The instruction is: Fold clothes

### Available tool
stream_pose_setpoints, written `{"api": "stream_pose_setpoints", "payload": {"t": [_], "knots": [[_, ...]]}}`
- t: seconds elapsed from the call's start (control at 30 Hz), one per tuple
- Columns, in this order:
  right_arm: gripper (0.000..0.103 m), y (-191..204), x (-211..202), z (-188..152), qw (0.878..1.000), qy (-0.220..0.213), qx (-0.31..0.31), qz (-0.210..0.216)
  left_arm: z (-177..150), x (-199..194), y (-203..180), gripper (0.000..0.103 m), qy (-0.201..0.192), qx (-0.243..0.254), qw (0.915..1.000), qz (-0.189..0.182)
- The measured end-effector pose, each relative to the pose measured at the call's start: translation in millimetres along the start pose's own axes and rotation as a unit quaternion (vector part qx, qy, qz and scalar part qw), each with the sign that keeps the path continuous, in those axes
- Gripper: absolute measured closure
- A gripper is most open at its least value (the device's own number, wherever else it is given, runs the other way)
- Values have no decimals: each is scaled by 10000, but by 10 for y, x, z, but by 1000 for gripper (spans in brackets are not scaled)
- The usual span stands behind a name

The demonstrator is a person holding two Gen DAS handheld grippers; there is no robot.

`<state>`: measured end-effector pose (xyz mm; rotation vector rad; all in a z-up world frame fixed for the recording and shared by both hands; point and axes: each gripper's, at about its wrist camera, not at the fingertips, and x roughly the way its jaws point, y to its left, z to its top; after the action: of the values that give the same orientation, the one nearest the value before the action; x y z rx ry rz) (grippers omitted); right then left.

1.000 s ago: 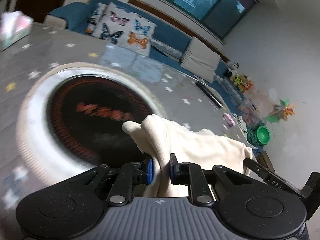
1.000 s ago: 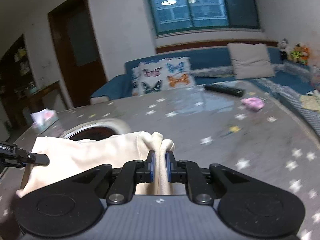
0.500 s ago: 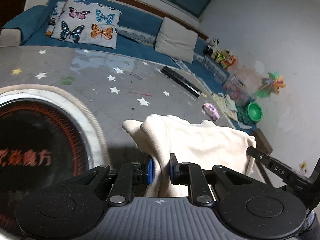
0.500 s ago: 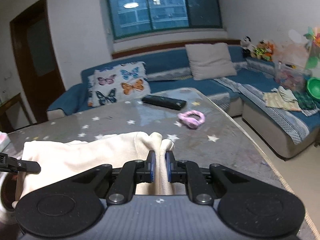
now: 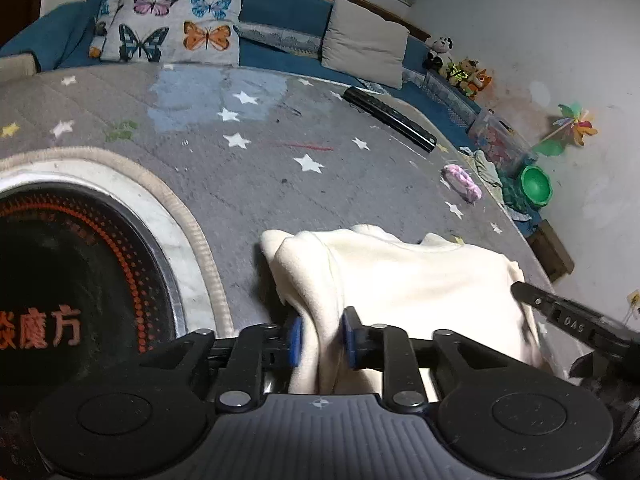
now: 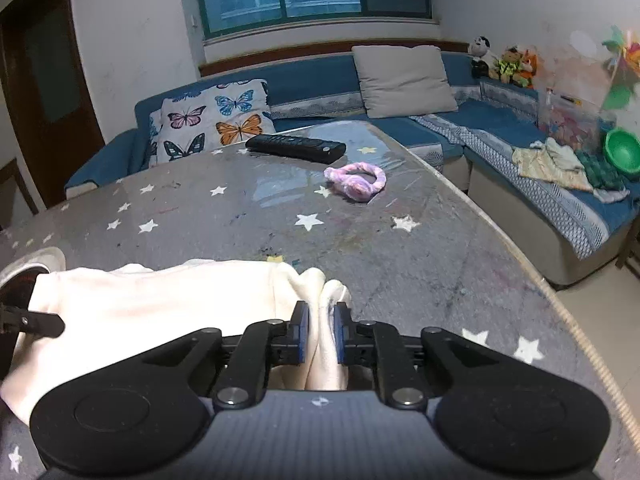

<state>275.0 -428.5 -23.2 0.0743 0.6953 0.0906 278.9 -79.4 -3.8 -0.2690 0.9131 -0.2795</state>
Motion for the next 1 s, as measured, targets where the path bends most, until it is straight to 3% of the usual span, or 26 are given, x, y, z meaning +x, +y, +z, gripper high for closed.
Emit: {"api": "stream_pose_setpoints", "payload": {"t": [0.1,0.23,0.5,0.73,1.0], "knots": [[86,84,-86,57,9998,-181,-87,16,25,-82,-49,61,-228,265,9991,248],[86,272,-145,144,9985,-307,-149,428,125,-211,-155,63,-636,531,9959,376],[86,639,206,200,9954,-135,-280,907,256,117,-341,79,-438,752,9962,-43],[85,717,468,114,9955,-52,-452,831,283,400,-423,79,-360,861,9955,-157],[85,800,222,98,9939,-313,-698,791,263,377,-449,79,-493,986,9938,-164]]}}
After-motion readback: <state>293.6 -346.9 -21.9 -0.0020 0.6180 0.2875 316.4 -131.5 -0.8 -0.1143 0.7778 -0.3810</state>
